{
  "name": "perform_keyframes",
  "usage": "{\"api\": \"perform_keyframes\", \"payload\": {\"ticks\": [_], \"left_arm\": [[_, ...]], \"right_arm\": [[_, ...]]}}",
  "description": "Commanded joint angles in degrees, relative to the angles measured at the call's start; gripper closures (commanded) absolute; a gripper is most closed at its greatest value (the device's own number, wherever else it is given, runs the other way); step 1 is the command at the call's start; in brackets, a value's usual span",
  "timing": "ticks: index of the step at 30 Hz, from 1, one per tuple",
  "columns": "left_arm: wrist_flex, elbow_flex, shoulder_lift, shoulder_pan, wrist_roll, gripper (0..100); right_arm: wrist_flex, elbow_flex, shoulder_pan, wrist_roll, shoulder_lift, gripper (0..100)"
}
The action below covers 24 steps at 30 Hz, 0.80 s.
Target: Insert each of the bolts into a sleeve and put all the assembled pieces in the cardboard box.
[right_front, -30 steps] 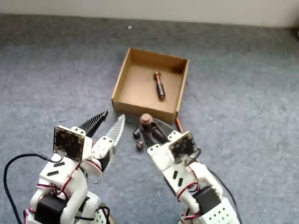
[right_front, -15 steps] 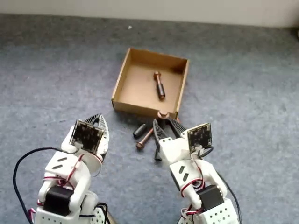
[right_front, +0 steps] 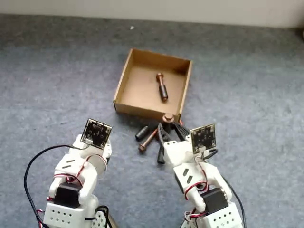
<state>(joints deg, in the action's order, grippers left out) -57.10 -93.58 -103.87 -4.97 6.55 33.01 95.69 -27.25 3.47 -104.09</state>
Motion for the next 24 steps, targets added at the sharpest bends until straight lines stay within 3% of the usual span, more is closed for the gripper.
{"api": "perform_keyframes", "payload": {"ticks": [1,16,24], "left_arm": [[0.26,-1.71,-0.40,0.66,0.79,99],[0.35,-3.56,-0.13,0.57,0.88,99],[0.35,-3.56,-0.04,0.66,0.88,99]], "right_arm": [[-0.04,6.37,3.03,0.35,-0.75,99.4],[3.74,-6.29,3.91,0.09,-0.13,99.4],[-2.59,-18.51,3.91,-3.16,21.23,99.4]]}}
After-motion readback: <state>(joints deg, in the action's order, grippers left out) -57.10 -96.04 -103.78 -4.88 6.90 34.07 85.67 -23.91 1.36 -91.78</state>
